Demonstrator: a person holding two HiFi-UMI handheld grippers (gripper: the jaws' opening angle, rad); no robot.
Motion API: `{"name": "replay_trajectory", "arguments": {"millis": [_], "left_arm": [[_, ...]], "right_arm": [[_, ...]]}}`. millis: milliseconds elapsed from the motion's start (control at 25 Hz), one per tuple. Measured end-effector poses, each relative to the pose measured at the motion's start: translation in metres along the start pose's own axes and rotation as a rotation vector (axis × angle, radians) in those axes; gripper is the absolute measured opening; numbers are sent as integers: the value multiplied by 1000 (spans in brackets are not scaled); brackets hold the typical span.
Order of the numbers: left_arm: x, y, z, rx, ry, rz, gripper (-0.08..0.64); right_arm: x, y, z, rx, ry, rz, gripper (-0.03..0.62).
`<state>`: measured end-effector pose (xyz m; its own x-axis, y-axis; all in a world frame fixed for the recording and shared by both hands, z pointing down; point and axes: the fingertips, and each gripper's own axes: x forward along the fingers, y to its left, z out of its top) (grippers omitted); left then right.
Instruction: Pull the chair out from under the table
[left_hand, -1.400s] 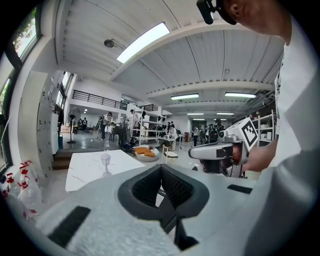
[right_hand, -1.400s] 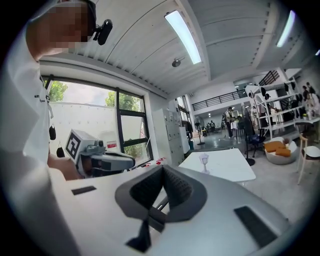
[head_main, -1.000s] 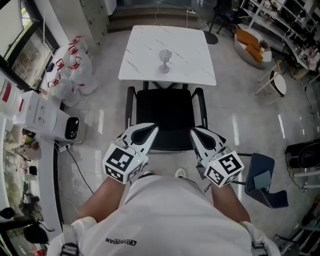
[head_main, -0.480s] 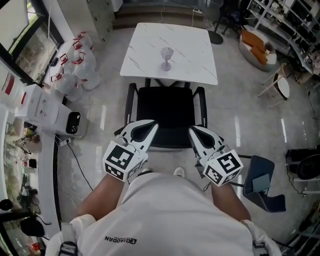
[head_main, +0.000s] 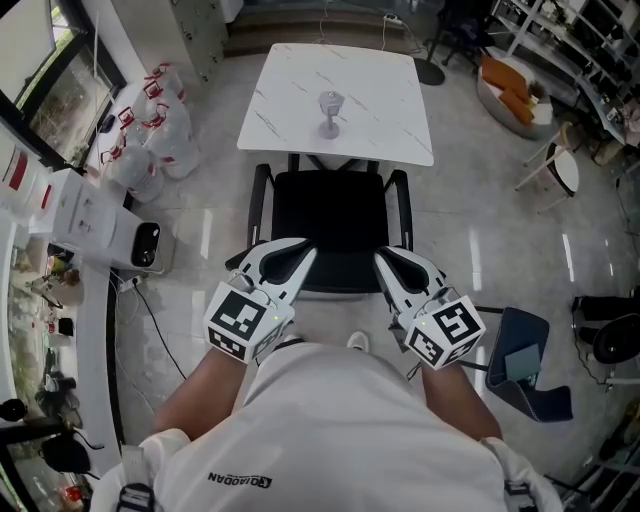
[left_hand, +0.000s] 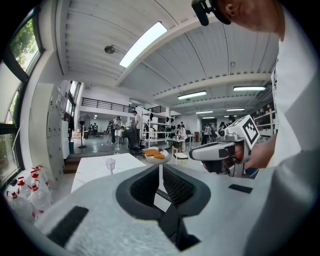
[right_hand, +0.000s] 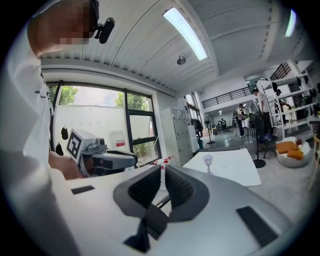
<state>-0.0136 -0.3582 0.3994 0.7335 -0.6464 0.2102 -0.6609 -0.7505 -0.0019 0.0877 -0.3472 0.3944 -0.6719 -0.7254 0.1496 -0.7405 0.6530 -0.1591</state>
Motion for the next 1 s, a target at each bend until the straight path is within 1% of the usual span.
{"name": "replay_trajectory", "arguments": {"millis": [160,440,560,760,920,1000], "left_arm": [[-1,-1,-3,9,11,-6,56],[1,4,-4,19,19,5,91],[1,3,-4,28,21,-7,107],[2,-2,-7,28,24,-27,109],[2,0,-8,19,30,-34,109],[0,-2,-10,12,37,-51,109]], "right_arm": [[1,2,-1,-4,0,0,45],[4,-2,-2,-10,2,-8,87],[4,-1,-2,-19,12,-5,109],[5,-4,-6,-17,29,-13,108],[8,-3,-6,-22,34,-7,109],[8,-1,-8,-34,40,1,108]]}}
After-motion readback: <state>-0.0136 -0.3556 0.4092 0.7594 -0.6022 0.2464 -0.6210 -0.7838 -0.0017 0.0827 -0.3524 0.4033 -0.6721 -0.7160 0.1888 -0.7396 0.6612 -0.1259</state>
